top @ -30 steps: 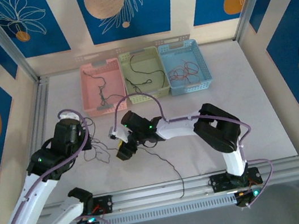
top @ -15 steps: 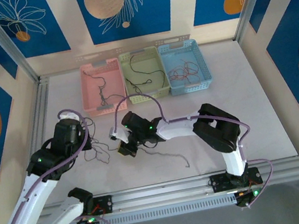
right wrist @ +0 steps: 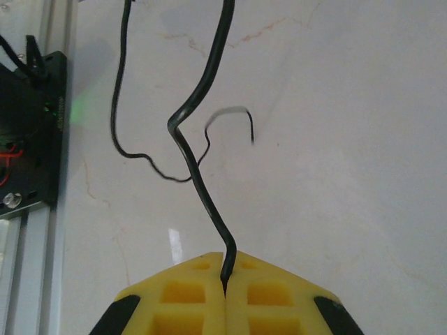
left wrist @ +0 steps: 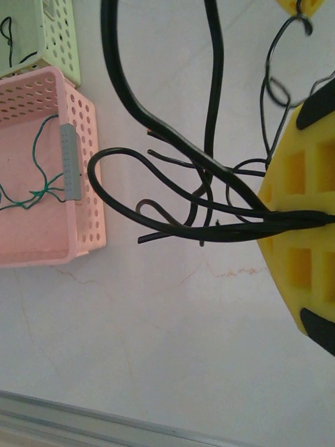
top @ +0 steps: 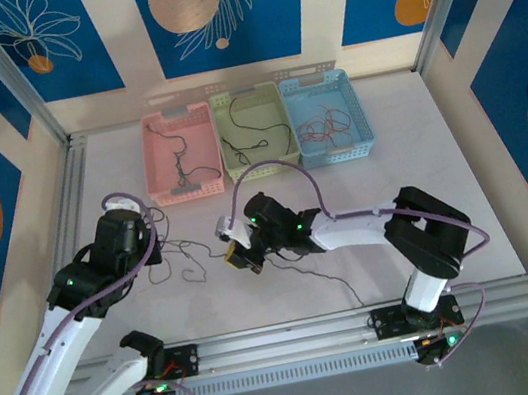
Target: Untangle the cables
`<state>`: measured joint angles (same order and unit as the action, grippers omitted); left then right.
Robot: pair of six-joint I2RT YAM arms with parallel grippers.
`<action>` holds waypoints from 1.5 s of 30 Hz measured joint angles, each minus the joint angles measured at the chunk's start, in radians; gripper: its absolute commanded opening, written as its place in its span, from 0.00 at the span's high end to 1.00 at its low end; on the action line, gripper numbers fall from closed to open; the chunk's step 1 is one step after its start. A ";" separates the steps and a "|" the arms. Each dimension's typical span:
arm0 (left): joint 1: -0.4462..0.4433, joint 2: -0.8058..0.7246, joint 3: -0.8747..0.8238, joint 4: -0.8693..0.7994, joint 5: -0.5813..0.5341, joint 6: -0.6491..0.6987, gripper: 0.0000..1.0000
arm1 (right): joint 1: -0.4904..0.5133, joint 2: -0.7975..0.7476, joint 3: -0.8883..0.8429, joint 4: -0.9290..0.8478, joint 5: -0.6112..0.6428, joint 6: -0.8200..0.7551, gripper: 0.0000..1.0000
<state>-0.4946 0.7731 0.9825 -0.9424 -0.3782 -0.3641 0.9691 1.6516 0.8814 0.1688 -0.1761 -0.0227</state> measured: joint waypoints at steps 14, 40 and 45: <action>0.000 0.008 0.000 0.007 0.030 0.001 1.00 | 0.026 -0.067 -0.051 0.140 0.144 0.046 1.00; 0.000 0.020 0.000 0.019 0.082 0.008 1.00 | -0.304 -0.081 0.048 0.245 0.265 0.354 1.00; 0.000 0.021 0.000 0.019 0.083 0.008 1.00 | -0.386 -0.171 0.163 0.237 0.214 0.409 1.00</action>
<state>-0.4946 0.7937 0.9825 -0.9230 -0.2955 -0.3565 0.5831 1.4803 1.0447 0.4057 0.0376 0.3862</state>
